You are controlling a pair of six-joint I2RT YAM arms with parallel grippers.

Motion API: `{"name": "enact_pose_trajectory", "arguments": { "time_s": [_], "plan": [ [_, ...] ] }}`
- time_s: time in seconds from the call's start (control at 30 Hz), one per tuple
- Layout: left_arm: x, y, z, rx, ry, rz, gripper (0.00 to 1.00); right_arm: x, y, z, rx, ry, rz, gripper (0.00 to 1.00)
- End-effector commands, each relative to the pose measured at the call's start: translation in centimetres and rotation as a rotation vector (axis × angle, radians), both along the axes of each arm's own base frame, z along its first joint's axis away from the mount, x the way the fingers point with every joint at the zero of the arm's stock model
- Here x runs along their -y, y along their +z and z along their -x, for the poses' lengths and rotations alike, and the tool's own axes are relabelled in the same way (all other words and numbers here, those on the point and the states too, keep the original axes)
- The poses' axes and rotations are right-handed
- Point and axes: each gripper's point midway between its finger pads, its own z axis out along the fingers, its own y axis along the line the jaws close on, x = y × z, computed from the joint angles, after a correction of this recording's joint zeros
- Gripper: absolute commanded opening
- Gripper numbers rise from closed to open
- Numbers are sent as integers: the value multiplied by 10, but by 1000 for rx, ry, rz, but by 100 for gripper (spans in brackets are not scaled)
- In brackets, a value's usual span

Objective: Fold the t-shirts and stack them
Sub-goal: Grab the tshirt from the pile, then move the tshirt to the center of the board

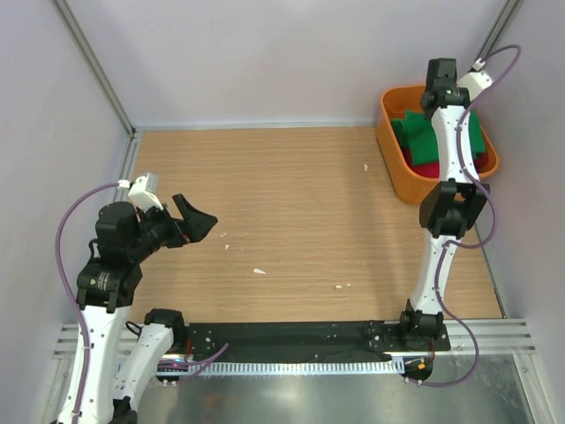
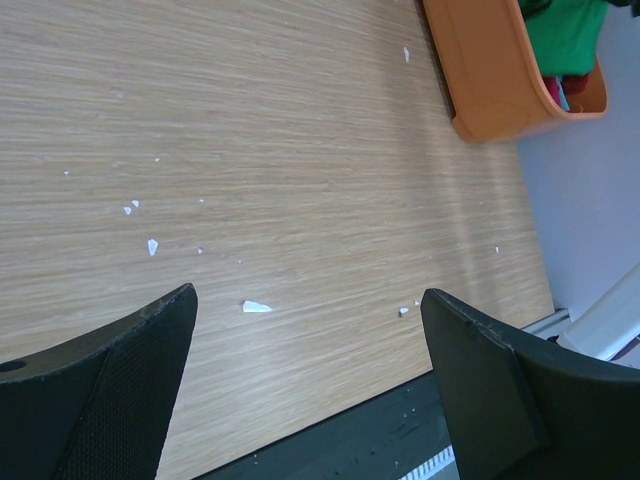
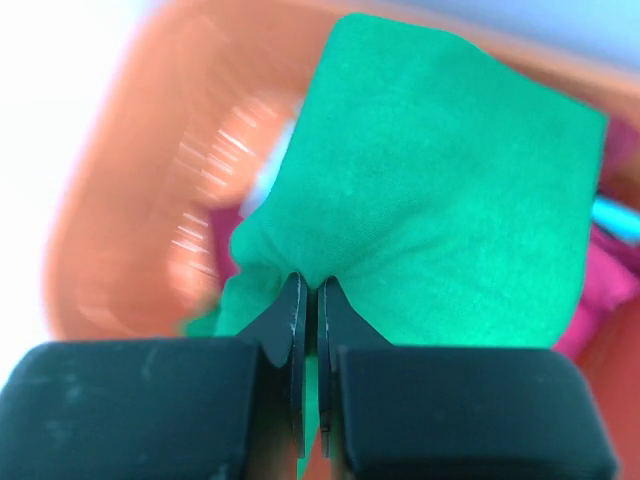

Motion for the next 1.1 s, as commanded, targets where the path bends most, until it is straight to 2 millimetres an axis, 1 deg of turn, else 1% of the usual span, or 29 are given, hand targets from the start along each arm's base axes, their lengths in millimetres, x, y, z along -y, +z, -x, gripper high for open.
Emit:
{"name": "enact_pose_trajectory", "arguments": {
  "time_s": [0.0, 0.07, 0.1, 0.13, 0.17, 0.2, 0.23, 0.27, 0.3, 0.37, 0.4, 0.43, 0.47, 0.5, 0.53, 0.57, 0.6, 0.63, 0.67, 0.7, 0.77, 0.8, 0.83, 0.87, 0.9, 0.97, 1.0, 1.03, 1.07],
  "plan": [
    [3, 21, 4, 56, -18, 18, 94, 0, 176, 13, 471, -16, 82, 1],
    [3, 26, 6, 62, -13, 26, 94, -17, 230, 23, 605, 47, 137, 1],
    [3, 26, 7, 57, -10, 29, 94, -39, 282, 35, 766, 87, 158, 1],
    [3, 31, 8, 63, -5, 38, 94, -44, 310, 46, 813, 129, 216, 1],
    [3, 30, 10, 52, -2, 41, 93, -67, 333, 52, 878, 180, 225, 1],
    [2, 34, 11, 56, 2, 44, 93, -80, 377, 74, 1006, 200, 238, 2],
    [2, 34, 12, 45, 7, 55, 93, -108, 397, 81, 1061, 288, 235, 1],
    [2, 33, 14, 31, 16, 57, 93, -122, 414, 90, 1107, 327, 240, 1],
    [2, 34, 15, 27, 18, 65, 93, -134, 439, 107, 1185, 362, 232, 1],
    [2, 34, 19, 6, 28, 82, 93, -172, 460, 127, 1284, 481, 140, 1],
    [2, 37, 20, 8, 31, 83, 92, -184, 453, 125, 1279, 515, 92, 1],
    [0, 38, 21, 11, 42, 82, 92, -193, 461, 141, 1308, 550, 45, 1],
    [-1, 38, 23, 6, 50, 81, 92, -215, 457, 147, 1311, 621, -22, 1],
    [-4, 44, 25, 20, 64, 81, 92, -236, 429, 134, 1245, 662, -99, 2],
    [-8, 46, 25, 29, 89, 75, 92, -240, 434, 157, 1265, 697, -138, 1],
    [-10, 47, 26, 25, 104, 75, 92, -258, 423, 163, 1239, 757, -182, 2],
    [-12, 55, 29, 42, 115, 78, 92, -273, 378, 150, 1135, 781, -250, 3],
    [-13, 57, 30, 46, 124, 79, 92, -279, 356, 150, 1082, 802, -286, 7],
    [-18, 57, 31, 41, 148, 72, 92, -279, 344, 165, 1050, 815, -322, 13],
    [-20, 60, 33, 43, 166, 75, 92, -295, 272, 157, 847, 852, -388, 36],
    [-24, 57, 33, 28, 193, 67, 93, -314, 202, 169, 635, 933, -472, 66],
    [-25, 57, 33, 22, 199, 65, 93, -328, 122, 191, 377, 990, -543, 77],
    [-25, 54, 32, 0, 200, 62, 93, -335, 86, 209, 263, 1046, -565, 80],
    [-24, 48, 34, -31, 195, 59, 91, -338, 50, 225, 155, 1075, -597, 86],
    [-21, 40, 34, -61, 180, 63, 88, -330, -9, 257, -27, 1058, -628, 86],
    [-8, 29, 33, -122, 133, 111, 81, -326, -48, 290, -142, 1113, -620, 86],
    [3, 9, 34, -194, 86, 152, 79, -317, -67, 309, -179, 1123, -607, 84],
    [10, 3, 30, -225, 86, 208, 78, -312, -75, 314, -191, 1127, -586, 83],
    [13, -9, 31, -260, 88, 232, 77, -308, -79, 318, -195, 1146, -556, 74]
  ]
}}
